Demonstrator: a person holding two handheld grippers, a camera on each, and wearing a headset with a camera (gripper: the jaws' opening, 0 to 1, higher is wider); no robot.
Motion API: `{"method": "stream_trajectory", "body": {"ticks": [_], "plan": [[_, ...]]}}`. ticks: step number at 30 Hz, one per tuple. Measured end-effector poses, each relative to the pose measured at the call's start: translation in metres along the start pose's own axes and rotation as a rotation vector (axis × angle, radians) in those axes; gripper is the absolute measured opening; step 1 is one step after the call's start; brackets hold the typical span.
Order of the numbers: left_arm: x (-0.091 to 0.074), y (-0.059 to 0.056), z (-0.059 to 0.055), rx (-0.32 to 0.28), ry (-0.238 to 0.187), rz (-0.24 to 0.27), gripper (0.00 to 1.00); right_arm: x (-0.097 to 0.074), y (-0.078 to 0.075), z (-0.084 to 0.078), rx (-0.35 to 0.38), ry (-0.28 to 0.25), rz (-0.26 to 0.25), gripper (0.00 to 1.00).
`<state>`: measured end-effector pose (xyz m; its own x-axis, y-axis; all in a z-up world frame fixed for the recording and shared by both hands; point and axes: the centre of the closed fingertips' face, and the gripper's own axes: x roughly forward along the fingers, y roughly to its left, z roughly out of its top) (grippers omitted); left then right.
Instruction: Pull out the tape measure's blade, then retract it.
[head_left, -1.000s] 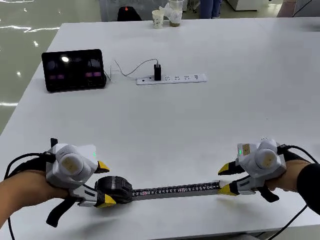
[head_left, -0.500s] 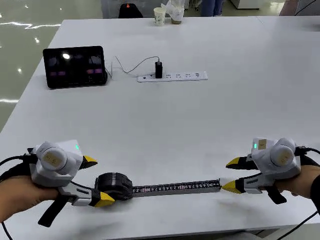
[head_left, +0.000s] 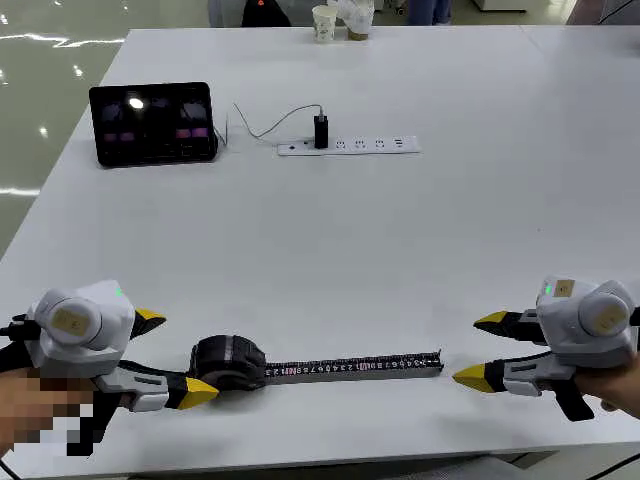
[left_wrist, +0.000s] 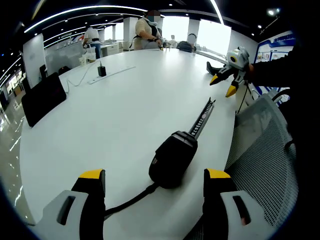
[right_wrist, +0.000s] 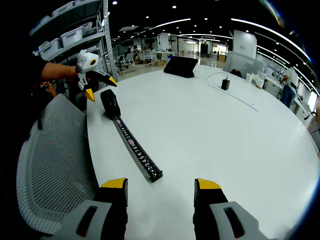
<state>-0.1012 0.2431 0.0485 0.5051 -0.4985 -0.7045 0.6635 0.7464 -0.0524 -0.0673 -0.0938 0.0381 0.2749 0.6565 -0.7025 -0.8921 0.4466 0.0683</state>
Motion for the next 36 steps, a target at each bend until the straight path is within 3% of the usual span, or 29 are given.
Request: {"method": "stream_trajectory", "body": {"ticks": [7,15,28,36], "plan": [[-0.007,0.005,-0.008,-0.036,-0.013,0.04,0.77,-0.006,-0.006,-0.006,0.005,-0.03,-0.065,0.64],[-0.014,0.008,-0.006,-0.047,-0.07,0.081,0.85,-0.016,-0.012,-0.018,0.024,-0.039,-0.117,0.74],[-0.021,0.011,-0.014,-0.077,-0.086,0.118,0.99,-0.031,-0.012,-0.032,0.053,-0.041,-0.141,0.84],[-0.024,0.008,-0.021,-0.075,-0.083,0.11,0.99,-0.036,-0.011,-0.04,0.055,-0.042,-0.139,0.96]]}}
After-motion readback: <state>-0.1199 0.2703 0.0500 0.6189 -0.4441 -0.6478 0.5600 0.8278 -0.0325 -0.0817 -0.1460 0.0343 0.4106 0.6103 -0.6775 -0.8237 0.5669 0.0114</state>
